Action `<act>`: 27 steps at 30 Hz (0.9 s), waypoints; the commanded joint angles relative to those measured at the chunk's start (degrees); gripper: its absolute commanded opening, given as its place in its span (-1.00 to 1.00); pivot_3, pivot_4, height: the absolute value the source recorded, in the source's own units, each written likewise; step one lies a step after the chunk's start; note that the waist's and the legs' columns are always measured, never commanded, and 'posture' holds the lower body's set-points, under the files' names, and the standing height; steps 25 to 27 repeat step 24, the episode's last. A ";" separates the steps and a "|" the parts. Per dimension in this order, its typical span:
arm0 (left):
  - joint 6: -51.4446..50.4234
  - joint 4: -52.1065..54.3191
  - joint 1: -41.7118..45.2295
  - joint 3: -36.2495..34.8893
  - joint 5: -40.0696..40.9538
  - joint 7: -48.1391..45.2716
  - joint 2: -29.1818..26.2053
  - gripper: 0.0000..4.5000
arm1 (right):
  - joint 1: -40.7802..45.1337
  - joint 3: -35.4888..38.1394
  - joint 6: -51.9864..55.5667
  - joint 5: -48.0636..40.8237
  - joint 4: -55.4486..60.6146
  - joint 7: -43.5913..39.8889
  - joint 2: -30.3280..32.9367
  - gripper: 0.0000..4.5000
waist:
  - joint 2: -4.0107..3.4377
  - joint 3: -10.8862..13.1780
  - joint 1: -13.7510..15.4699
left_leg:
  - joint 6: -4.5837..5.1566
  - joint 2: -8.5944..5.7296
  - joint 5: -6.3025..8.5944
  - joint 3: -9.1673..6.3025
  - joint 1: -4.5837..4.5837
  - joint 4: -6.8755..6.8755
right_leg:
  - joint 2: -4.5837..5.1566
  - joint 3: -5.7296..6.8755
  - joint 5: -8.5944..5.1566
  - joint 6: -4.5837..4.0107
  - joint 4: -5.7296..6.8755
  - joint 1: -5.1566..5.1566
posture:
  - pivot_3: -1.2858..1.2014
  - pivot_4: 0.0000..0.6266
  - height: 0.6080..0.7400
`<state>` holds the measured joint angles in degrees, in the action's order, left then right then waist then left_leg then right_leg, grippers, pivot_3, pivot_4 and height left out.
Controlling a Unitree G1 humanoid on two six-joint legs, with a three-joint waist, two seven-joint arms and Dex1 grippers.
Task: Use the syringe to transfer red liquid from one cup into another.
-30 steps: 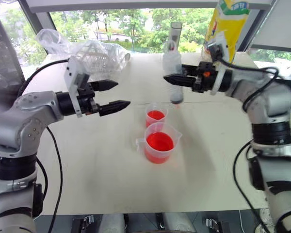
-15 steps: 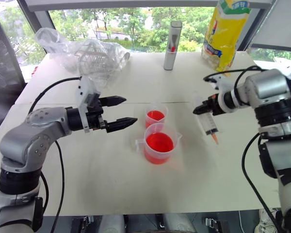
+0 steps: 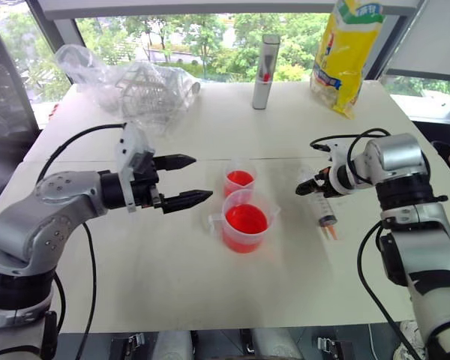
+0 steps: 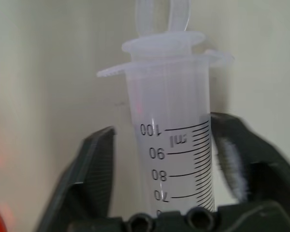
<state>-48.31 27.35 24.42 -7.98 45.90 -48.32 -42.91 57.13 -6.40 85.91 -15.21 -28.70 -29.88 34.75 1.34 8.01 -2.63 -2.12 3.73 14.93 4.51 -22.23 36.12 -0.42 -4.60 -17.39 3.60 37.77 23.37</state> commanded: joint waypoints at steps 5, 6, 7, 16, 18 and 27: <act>0.10 1.03 -0.29 -1.65 1.89 -0.50 -2.36 1.00 | -4.35 -3.48 -3.74 -4.10 19.10 -8.74 10.94 0.99 | -0.11 0.07 0.30 | 0.00 -0.01 0.00 -0.02 -0.11 -0.03 | 0.06 0.02 -0.01 0.02 -0.11 0.05 | 0.03 -0.52 1.00; 0.14 0.97 -0.34 -1.62 1.91 -0.60 -2.63 1.00 | -5.27 -3.91 -4.11 -5.29 22.23 -10.68 12.82 0.99 | -0.11 0.07 0.24 | 0.00 -0.01 0.00 -0.02 -0.14 -0.06 | 0.06 0.02 -0.01 0.02 -0.14 0.07 | 0.03 -0.52 1.00; 0.20 0.91 -0.39 -1.58 1.91 -0.71 -2.91 1.00 | -6.29 -4.29 -4.73 -6.43 25.49 -12.67 14.92 0.99 | -0.11 0.07 0.19 | 0.01 0.00 0.01 -0.03 -0.14 -0.10 | 0.06 0.02 -0.01 0.03 -0.16 0.07 | 0.03 -0.52 1.00; -0.76 2.27 -2.65 -3.79 3.95 -1.46 -5.95 1.00 | -17.24 10.99 -25.11 -19.31 47.40 -36.61 29.90 0.99 | -0.14 0.09 0.11 | 0.04 0.07 0.03 -0.12 -0.03 -0.15 | -0.04 0.12 -0.01 0.02 -0.24 -0.03 | 0.03 -0.52 1.00; -0.93 2.57 -3.60 -4.51 4.38 -1.76 -6.91 1.00 | -19.24 13.78 -26.07 -21.74 47.86 -38.40 30.59 0.99 | -0.02 0.05 0.13 | 0.04 0.09 0.03 -0.13 0.01 -0.12 | 0.03 0.15 -0.01 0.02 -0.30 -0.14 | 0.03 -0.52 1.00; -0.78 3.24 -5.10 -5.26 4.64 -1.58 -8.05 1.00 | -23.65 17.33 -27.86 -24.81 49.73 -40.17 31.61 0.99 | -0.03 0.05 0.14 | 0.04 0.10 0.03 -0.08 0.10 -0.07 | 0.12 0.10 -0.03 -0.01 -0.41 -0.28 | 0.03 -0.52 1.00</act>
